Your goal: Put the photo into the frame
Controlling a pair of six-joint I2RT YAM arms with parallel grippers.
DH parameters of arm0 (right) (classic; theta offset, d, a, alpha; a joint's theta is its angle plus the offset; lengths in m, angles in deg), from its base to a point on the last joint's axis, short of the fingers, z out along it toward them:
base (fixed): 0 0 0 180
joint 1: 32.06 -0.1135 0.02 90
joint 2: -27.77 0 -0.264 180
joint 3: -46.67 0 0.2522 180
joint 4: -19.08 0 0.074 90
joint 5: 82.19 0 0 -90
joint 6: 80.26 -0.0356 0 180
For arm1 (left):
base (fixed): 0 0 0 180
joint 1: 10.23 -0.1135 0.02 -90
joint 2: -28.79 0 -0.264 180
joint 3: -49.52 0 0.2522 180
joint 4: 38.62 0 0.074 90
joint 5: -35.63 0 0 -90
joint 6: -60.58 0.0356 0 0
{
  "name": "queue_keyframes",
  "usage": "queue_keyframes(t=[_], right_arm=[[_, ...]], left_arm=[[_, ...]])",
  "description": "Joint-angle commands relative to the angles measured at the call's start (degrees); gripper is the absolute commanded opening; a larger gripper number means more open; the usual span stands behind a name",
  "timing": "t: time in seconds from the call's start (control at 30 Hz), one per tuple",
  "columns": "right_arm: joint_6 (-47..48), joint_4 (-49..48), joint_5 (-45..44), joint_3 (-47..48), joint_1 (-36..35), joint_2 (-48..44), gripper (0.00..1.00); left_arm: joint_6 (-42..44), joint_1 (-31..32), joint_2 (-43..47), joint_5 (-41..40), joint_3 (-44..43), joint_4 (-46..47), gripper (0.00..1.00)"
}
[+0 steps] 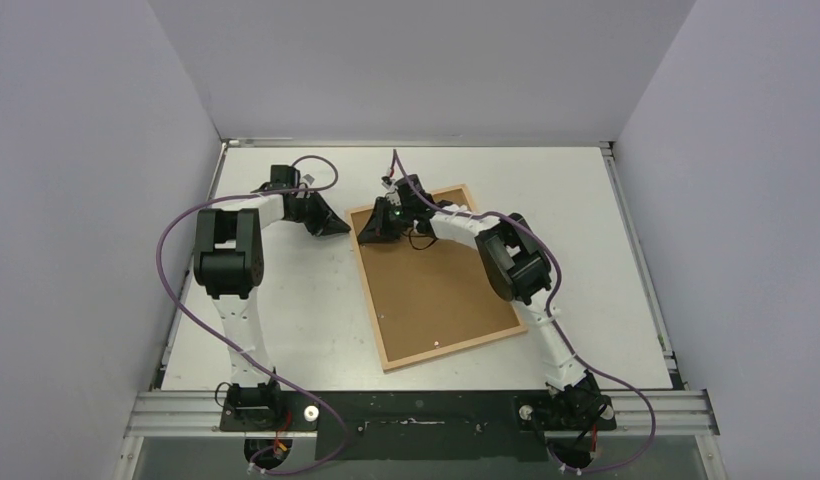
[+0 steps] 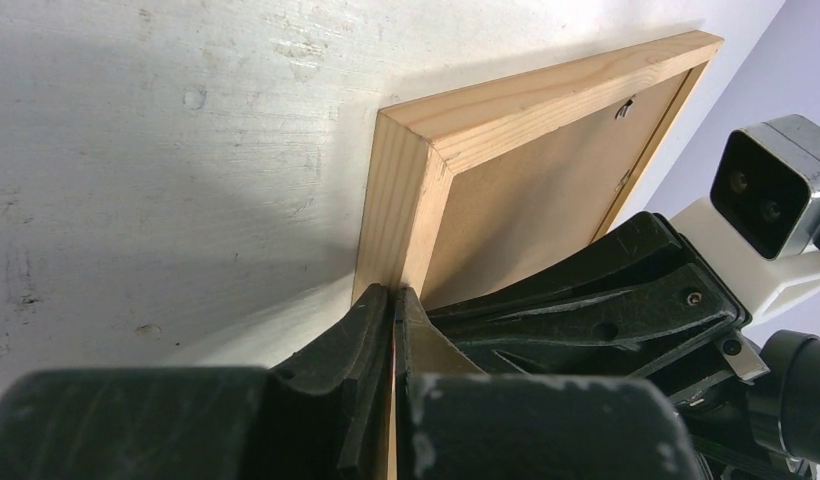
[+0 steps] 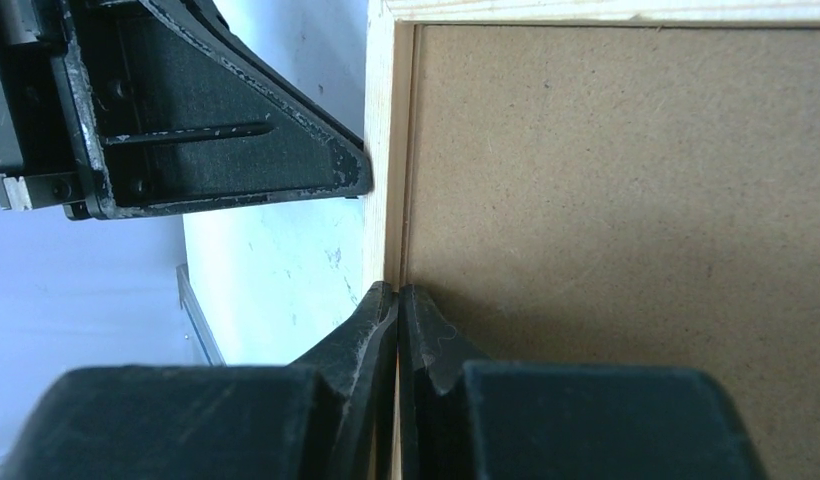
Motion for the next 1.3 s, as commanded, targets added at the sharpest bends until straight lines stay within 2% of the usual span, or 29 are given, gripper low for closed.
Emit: queue_keyframes(t=[0.0,0.47,0.6,0.83,0.9,0.97,1.1,1.27], right_arm=[[1.44,2.78,3.74,-3.35,-1.68,0.11,0.00],[1.85,-1.00,7.38,-7.29,-0.57,-1.82,0.00],[-1.94,-7.92,8.00,-9.25,0.30,-3.59,0.00],[-5.77,-10.51,1.84,-5.48,4.50,-5.77,0.00],[-7.96,-14.04,-0.20,-5.49,5.84,-6.98,0.06],[-9.14,-15.53,-2.07,-5.82,7.07,-8.76,0.07],[-8.78,-15.41,-6.86,-10.44,9.22,-15.21,0.14],[-4.49,-9.38,-12.62,-17.27,11.46,-23.83,0.24]], left_arm=[[1.64,0.96,-3.29,-4.12,-1.18,-0.66,0.00],[1.88,0.96,-4.24,-4.21,-2.38,-1.21,0.00],[2.01,0.96,-4.40,-4.27,-2.31,-1.37,0.00],[2.40,0.96,-3.84,-3.97,-2.33,-1.49,0.00],[2.77,0.88,-3.43,-3.29,-2.95,-1.48,0.00],[3.26,0.88,-2.66,-2.72,-3.92,-1.51,0.05],[5.17,0.55,-0.98,-1.73,-7.23,-0.65,0.21],[7.75,-0.04,-0.75,-0.78,-13.51,2.82,0.35]])
